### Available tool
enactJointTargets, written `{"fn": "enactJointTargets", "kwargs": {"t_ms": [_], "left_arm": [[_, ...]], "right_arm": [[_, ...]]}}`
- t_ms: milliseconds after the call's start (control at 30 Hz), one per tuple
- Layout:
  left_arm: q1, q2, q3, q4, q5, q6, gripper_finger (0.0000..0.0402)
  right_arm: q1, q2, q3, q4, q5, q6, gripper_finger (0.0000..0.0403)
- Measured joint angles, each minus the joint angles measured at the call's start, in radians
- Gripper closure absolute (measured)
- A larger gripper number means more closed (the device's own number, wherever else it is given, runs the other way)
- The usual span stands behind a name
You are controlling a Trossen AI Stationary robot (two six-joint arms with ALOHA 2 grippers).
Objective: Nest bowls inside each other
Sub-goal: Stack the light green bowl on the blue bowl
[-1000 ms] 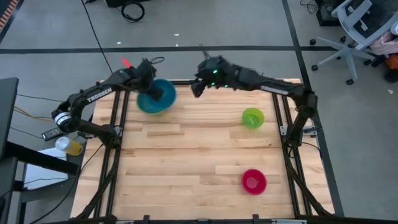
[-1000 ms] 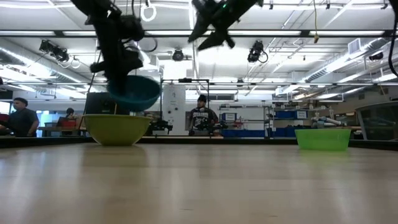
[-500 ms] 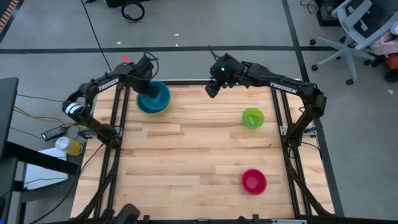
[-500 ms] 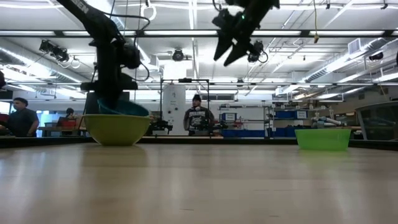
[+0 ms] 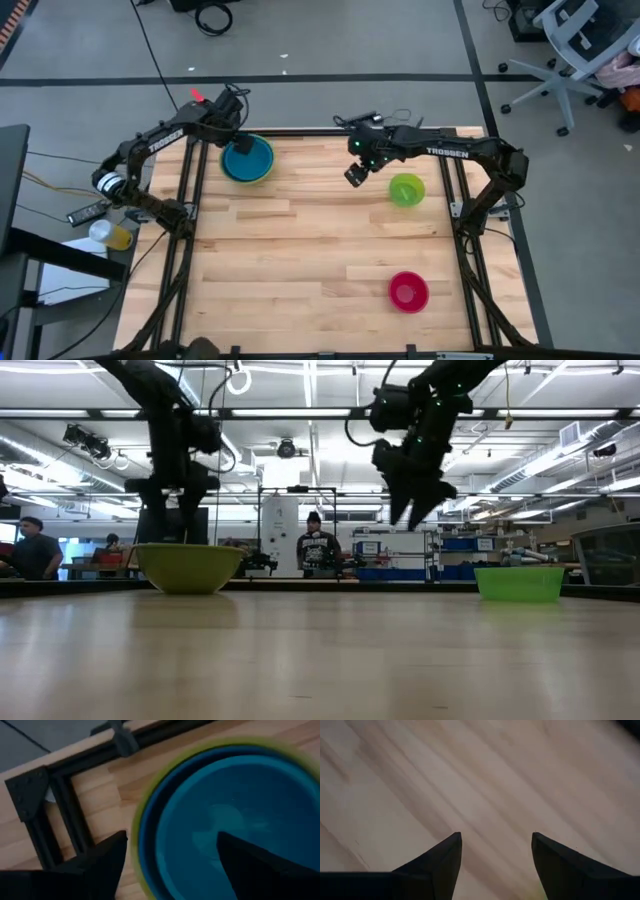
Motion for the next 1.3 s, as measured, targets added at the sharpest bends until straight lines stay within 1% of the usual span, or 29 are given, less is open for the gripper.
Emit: {"fn": "enactJointTargets", "kwargs": {"t_ms": [200,300,400,500,600,667,733,867,900,1067,1167,1300], "left_arm": [[-0.097,-0.123,0.0,0.104,-0.003,-0.022,0.0084],[-0.162,-0.147,0.001,0.147,-0.024,-0.029,0.0084],[-0.21,-0.15,0.001,0.144,-0.034,-0.034,0.0084],[-0.252,-0.15,0.001,0.148,-0.049,-0.037,0.0084],[-0.281,-0.148,0.001,0.17,-0.049,-0.036,0.0084],[-0.291,-0.148,0.001,0.176,-0.049,-0.036,0.0086],[-0.298,-0.155,0.001,0.173,-0.049,-0.036,0.0094],[-0.302,-0.2,0.0,0.165,-0.049,-0.034,0.0113],[-0.302,-0.215,0.0,0.16,-0.049,-0.031,0.0117],[-0.3,-0.305,0.0,0.138,-0.05,-0.013,0.0129],[-0.3,-0.346,0.0,0.113,-0.05,-0.007,0.0134],[-0.299,-0.375,0.0,0.091,-0.049,-0.007,0.0141]], "right_arm": [[0.017,0.0,-0.052,-0.169,0.0,0.023,0.0161],[0.027,0.0,-0.112,-0.22,-0.01,0.066,0.0163],[0.042,0.0,-0.184,-0.272,-0.01,0.128,0.017],[0.062,0.0,-0.246,-0.251,-0.009,0.174,0.0181],[0.075,0.0,-0.293,-0.158,-0.005,0.199,0.0198],[0.075,0.0,-0.317,-0.109,0.0,0.218,0.0222],[0.075,0.001,-0.327,-0.083,0.004,0.233,0.0261],[0.075,0.001,-0.324,-0.061,0.028,0.223,0.0372],[0.076,0.001,-0.316,-0.058,0.028,0.209,0.0385],[0.105,0.001,-0.225,-0.001,0.033,0.208,0.0383],[0.123,0.001,-0.152,0.083,0.031,0.193,0.0394],[0.131,0.022,-0.056,0.216,0.03,0.169,0.0394]]}}
